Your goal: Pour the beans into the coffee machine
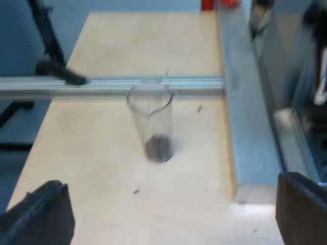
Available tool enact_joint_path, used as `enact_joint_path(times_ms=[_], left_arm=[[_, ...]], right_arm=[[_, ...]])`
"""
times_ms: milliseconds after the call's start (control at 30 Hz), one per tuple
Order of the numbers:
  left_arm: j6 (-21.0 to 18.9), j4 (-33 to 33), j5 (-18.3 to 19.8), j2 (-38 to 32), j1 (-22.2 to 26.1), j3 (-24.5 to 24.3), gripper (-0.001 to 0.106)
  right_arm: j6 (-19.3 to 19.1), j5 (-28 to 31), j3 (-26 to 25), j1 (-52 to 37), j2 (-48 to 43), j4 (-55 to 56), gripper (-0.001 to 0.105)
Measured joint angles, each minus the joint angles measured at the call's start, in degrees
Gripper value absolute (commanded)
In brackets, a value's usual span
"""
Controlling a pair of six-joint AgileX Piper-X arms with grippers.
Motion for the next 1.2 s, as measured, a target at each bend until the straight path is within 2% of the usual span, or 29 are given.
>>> enact_joint_path(times_ms=[67, 133, 233, 300, 367, 433, 600, 633, 767, 900, 1000, 1167, 1200], left_arm=[[0.1, 0.2, -0.6, 0.5, 0.0, 0.4, 0.079], [0.4, -3.3, -1.4, 0.8, 0.6, 2.9, 0.079], [0.5, -4.9, -1.6, 0.8, 1.8, 4.3, 0.079], [0.9, -6.7, -1.5, 0.9, 4.7, 6.6, 0.079], [1.7, -8.7, -0.1, 1.1, 7.0, 8.2, 0.079], [3.9, -11.7, 4.5, 2.4, 11.0, 10.5, 0.079], [4.1, -15.8, 6.0, 4.3, 13.1, 13.2, 0.079], [4.7, -20.9, 6.6, 5.9, 13.2, 15.6, 0.079], [5.0, -30.0, 7.3, 9.3, 13.2, 19.4, 0.079], [5.1, -41.7, 9.5, 14.7, 13.2, 22.3, 0.079], [5.1, -47.4, 9.6, 19.0, 13.2, 23.4, 0.079], [5.1, -50.6, 9.8, 24.6, 13.2, 23.5, 0.079], [5.1, -53.0, 10.3, 27.6, 13.2, 23.5, 0.079]], right_arm=[[0.8, 0.8, 0.0, 1.5, 2.2, -3.2, 0.078], [2.5, 1.0, 0.0, 2.5, 4.7, -6.6, 0.078], [5.1, 1.2, 0.0, 2.8, 7.4, -9.4, 0.078], [6.2, 1.2, 0.0, 2.9, 9.4, -10.4, 0.078], [6.5, 1.4, 0.0, 2.9, 10.6, -11.8, 0.078], [7.3, 1.5, 0.0, 2.9, 11.2, -13.0, 0.078], [7.7, 1.9, 0.0, 2.9, 11.2, -13.7, 0.078], [7.7, 2.7, 0.0, 2.9, 11.2, -14.2, 0.078], [7.7, 3.9, 0.0, 2.9, 11.2, -14.7, 0.078], [7.7, 4.0, 0.0, 2.9, 11.2, -14.7, 0.078], [7.7, 4.0, 0.0, 2.9, 11.2, -14.7, 0.078], [7.7, 4.0, 0.0, 2.9, 11.2, -14.7, 0.078], [7.7, 4.0, 0.0, 2.9, 11.2, -14.7, 0.078]])
